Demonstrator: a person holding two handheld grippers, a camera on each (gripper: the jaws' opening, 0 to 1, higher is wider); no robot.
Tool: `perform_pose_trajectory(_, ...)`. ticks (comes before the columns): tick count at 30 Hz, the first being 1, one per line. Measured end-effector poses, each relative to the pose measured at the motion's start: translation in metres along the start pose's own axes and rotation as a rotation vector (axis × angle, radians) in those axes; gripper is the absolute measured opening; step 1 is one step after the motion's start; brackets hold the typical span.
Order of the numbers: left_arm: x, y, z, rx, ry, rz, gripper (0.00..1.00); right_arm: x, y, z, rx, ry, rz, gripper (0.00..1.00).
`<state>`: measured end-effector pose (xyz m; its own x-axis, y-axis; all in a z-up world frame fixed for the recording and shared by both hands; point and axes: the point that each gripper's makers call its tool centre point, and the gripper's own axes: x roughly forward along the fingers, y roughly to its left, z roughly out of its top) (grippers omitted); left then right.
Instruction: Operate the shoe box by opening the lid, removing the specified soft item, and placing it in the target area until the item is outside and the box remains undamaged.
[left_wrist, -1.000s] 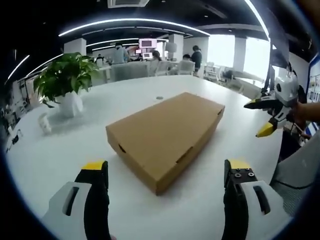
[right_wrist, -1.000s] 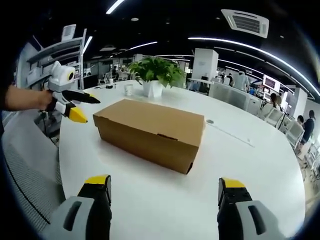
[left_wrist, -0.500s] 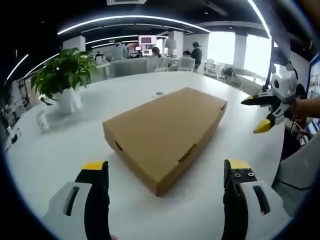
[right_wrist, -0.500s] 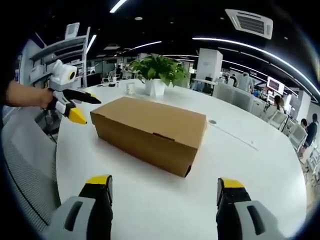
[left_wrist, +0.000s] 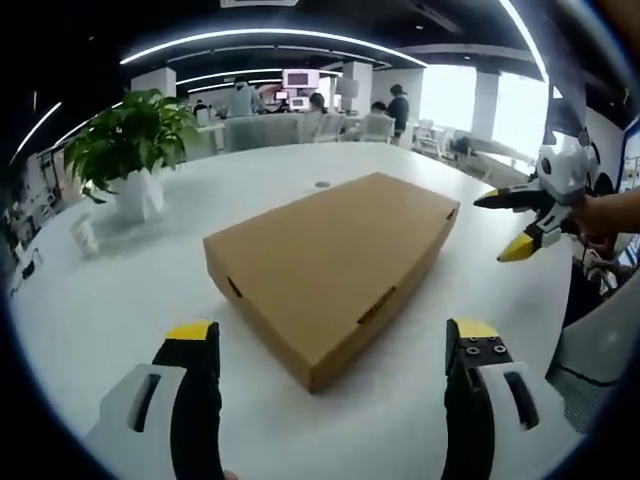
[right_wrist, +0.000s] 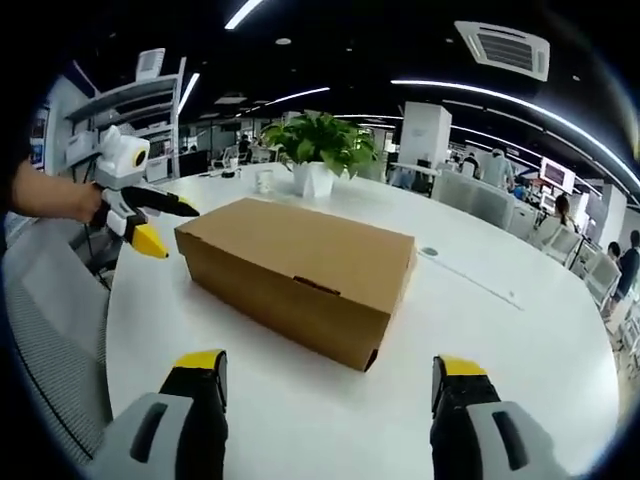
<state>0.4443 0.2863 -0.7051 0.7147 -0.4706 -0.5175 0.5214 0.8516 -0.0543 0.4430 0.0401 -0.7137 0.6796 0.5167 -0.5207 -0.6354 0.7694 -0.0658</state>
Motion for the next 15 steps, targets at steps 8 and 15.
perform_pose_trajectory(8, 0.005, -0.001, 0.002, -0.013, -0.003, 0.007, 0.9, 0.008, -0.004, 0.007, 0.01, -0.034, 0.016, 0.82)
perform_pose_trajectory(15, 0.011, -0.004, 0.003, -0.016, -0.003, 0.011, 0.9, 0.014, -0.008, 0.015, 0.0, -0.053, 0.029, 0.81)
